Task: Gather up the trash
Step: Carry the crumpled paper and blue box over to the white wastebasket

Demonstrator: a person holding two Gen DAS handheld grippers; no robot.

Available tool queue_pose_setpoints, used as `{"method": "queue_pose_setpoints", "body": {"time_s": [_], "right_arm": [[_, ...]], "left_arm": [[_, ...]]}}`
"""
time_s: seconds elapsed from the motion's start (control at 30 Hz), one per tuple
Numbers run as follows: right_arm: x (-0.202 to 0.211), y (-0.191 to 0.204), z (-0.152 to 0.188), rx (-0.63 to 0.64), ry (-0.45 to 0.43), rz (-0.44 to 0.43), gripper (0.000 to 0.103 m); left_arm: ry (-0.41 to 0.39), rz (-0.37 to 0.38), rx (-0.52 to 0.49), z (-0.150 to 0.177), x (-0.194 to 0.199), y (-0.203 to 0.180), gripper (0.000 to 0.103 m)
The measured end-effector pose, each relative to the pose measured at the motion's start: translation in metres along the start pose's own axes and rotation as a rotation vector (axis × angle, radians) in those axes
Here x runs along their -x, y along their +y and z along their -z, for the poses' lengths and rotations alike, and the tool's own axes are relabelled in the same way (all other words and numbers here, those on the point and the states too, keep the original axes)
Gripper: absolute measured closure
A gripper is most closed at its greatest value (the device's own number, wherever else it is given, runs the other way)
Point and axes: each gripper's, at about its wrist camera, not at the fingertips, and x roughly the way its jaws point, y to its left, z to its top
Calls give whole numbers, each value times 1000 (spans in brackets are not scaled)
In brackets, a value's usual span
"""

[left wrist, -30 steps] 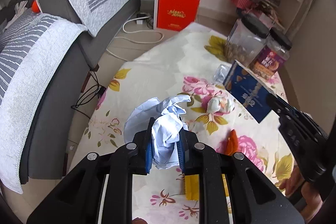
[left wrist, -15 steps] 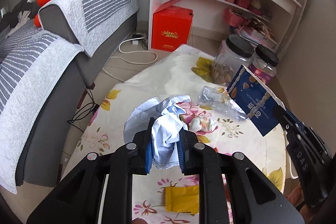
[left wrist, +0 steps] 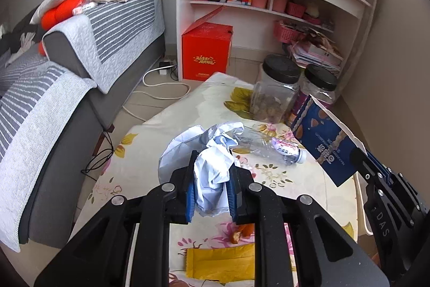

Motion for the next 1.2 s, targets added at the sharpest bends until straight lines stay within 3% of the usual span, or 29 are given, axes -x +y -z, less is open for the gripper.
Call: {"method": "queue_pose_setpoints", "body": {"time_s": [0.63, 1.2], "right_arm": [[15, -73, 8, -73, 13, 91, 95], [35, -158, 20, -160, 13, 230, 95]], "left_arm": [[17, 54, -91, 8, -14, -74, 84], [32, 114, -169, 18, -23, -149, 84]]}}
